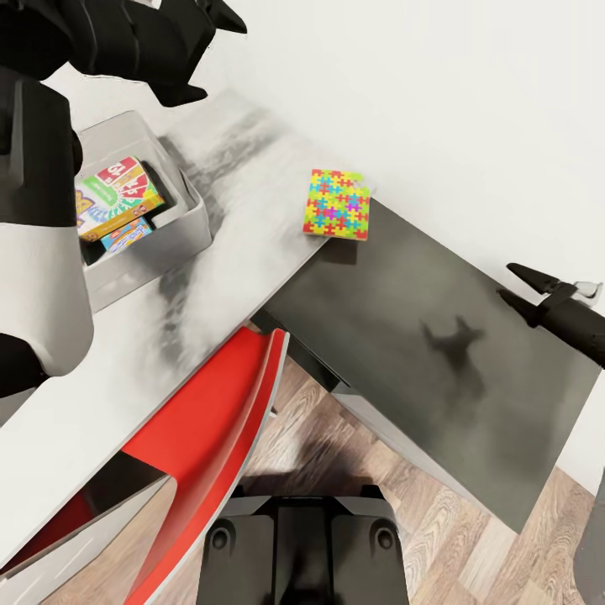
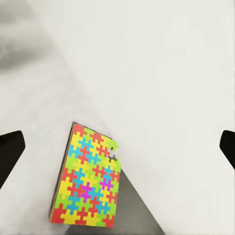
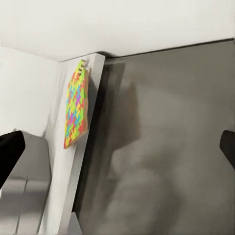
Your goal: Put all the toys in the child's room - the three board games (two on the bed and one on the table), the two jigsaw puzzles on the table, and the tennis ball on the table - inside the toy box on the table in the child's room.
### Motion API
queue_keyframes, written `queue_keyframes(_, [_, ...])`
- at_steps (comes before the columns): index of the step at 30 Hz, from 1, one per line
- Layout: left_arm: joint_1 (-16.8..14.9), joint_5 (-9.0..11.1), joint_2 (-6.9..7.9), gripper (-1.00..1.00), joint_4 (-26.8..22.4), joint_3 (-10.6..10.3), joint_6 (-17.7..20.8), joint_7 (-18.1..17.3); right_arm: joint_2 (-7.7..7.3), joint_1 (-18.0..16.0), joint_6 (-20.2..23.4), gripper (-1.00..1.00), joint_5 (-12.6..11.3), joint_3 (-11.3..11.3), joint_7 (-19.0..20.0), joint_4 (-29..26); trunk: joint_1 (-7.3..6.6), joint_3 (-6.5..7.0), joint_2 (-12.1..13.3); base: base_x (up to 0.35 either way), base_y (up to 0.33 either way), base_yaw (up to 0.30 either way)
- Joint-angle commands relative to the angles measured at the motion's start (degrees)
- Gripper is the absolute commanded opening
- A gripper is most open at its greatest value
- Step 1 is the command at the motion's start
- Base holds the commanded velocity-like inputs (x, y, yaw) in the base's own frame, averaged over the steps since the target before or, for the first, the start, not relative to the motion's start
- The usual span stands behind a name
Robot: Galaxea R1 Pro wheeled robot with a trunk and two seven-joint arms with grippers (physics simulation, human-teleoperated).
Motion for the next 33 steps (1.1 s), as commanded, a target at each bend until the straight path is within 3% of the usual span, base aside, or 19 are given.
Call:
queue_keyframes(1, [-0.08, 1.45, 0.04, 1.0, -0.82, -0.07, -0.02, 1.38, 0.34, -0.38, 0.27, 1.0, 0.14, 0.56, 0.34, 0.23, 0.03, -0.07, -0.09, 0.0, 0.0, 0.0])
queue_keyframes(11, [-0.05, 4.31, 0.08, 1.0, -3.1, -0.16, -0.05, 3.83, 2.59, -1.4, 0.27, 1.0, -1.62, 3.05, 0.04, 0.83, 0.03, -0.06, -0.09, 0.0, 0.0, 0.0])
queue_keyframes(17, [0.02, 4.8, 0.13, 1.0, -3.57, -0.24, -0.06, 4.42, 4.13, -1.59, 0.27, 1.0, -1.96, 3.54, -0.04, 1.03, 0.03, -0.02, -0.09, 0.0, 0.0, 0.018])
queue_keyframes(22, [0.09, 5.16, 0.13, 1.0, -4.08, -0.41, -0.06, 5.33, 6.55, -1.8, 0.27, 1.0, -1.86, 3.85, -0.28, 1.46, 0.03, 0.08, -0.09, 0.0, 0.0, 0.117])
queue_keyframes(33, [0.47, 5.43, 0.04, 1.0, -4.48, -0.65, -0.06, 6.04, 8.17, -1.89, -1.96, 1.0, -1.75, 4.11, -0.38, 2.21, 0.03, 0.39, -0.09, 0.0, 0.0, 0.219])
